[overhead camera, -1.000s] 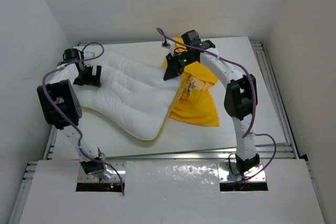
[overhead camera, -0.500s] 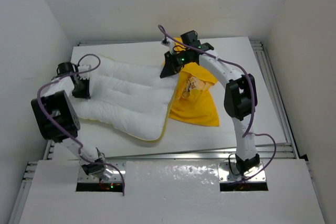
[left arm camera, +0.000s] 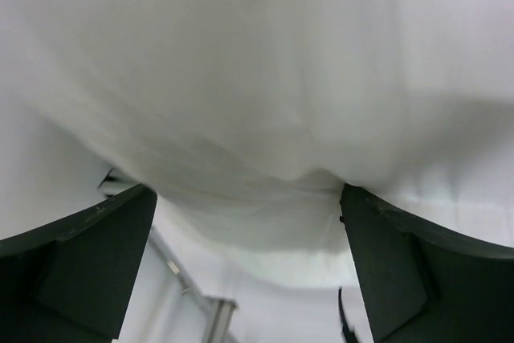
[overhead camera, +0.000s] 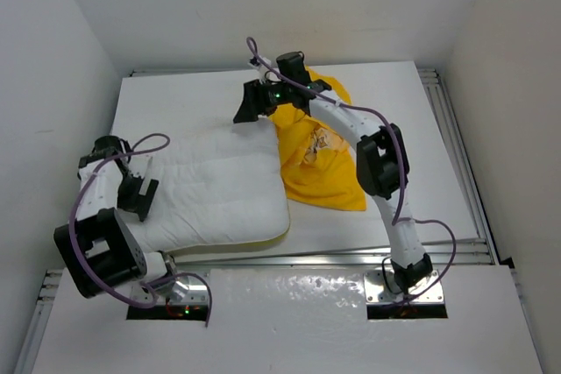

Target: Put the pillow into the pillowcase

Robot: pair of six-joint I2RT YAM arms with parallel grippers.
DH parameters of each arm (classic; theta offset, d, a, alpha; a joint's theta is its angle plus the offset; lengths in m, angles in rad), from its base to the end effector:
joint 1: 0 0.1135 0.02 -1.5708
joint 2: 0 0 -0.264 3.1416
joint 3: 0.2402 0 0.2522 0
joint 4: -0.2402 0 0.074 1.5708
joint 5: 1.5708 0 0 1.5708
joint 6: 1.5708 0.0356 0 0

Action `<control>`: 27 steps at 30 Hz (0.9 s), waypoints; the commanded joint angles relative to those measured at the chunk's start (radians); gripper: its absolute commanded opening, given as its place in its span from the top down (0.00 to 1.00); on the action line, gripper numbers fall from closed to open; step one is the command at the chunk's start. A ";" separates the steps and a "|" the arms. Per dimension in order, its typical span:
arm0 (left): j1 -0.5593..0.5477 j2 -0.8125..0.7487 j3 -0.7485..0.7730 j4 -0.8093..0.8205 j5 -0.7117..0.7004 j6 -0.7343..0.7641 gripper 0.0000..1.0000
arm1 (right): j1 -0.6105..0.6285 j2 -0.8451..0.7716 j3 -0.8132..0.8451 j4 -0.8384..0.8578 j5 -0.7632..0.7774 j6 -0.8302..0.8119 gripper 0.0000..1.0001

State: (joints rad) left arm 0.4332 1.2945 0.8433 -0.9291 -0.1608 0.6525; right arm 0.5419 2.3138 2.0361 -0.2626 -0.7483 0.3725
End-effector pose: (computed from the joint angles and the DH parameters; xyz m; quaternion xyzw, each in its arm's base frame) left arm 0.1930 0.0955 0.2075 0.1010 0.9871 0.1174 0.0399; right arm 0.4471 0.2974 0.2470 -0.2480 0.7918 0.4878 0.2712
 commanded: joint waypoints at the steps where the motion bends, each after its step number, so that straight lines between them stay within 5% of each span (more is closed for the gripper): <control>1: 0.001 -0.020 0.143 -0.160 -0.017 0.032 0.00 | -0.023 -0.063 0.056 -0.066 0.161 -0.085 0.22; 4: -0.002 -0.011 0.317 -0.182 0.036 0.033 0.00 | -0.055 -0.187 -0.070 -0.128 0.304 -0.228 0.12; 6: -0.027 0.014 0.434 -0.178 0.097 0.035 0.00 | -0.095 -0.275 -0.128 -0.130 0.392 -0.297 0.18; 8: -0.110 0.047 0.480 -0.130 0.110 0.009 0.00 | -0.137 -0.307 -0.171 -0.150 0.440 -0.334 0.53; 10: -0.201 0.074 0.497 -0.041 0.067 -0.025 0.02 | -0.158 -0.318 -0.180 -0.185 0.480 -0.385 0.77; 12: -0.339 0.126 0.479 0.030 0.023 -0.031 0.08 | -0.178 -0.307 -0.182 -0.205 0.575 -0.447 0.66; 14: -0.445 0.207 0.476 0.120 0.014 -0.030 0.07 | -0.186 -0.281 -0.175 -0.250 0.630 -0.498 0.38; 16: -0.525 0.315 0.511 0.168 0.012 -0.014 0.04 | -0.186 -0.268 -0.203 -0.265 0.711 -0.572 0.30; 24: -0.617 0.649 0.842 0.138 0.205 0.045 0.00 | -0.188 -0.252 -0.327 -0.260 0.708 -0.776 0.28; 27: -0.620 0.693 0.840 0.133 0.276 0.090 0.00 | -0.184 -0.231 -0.330 -0.250 0.701 -0.793 0.28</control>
State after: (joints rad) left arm -0.1871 1.9896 1.6413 -0.8051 -0.0071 0.6895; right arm 0.3553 2.0823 1.6966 -0.5358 -0.0532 -0.3454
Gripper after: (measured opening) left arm 0.997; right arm 0.722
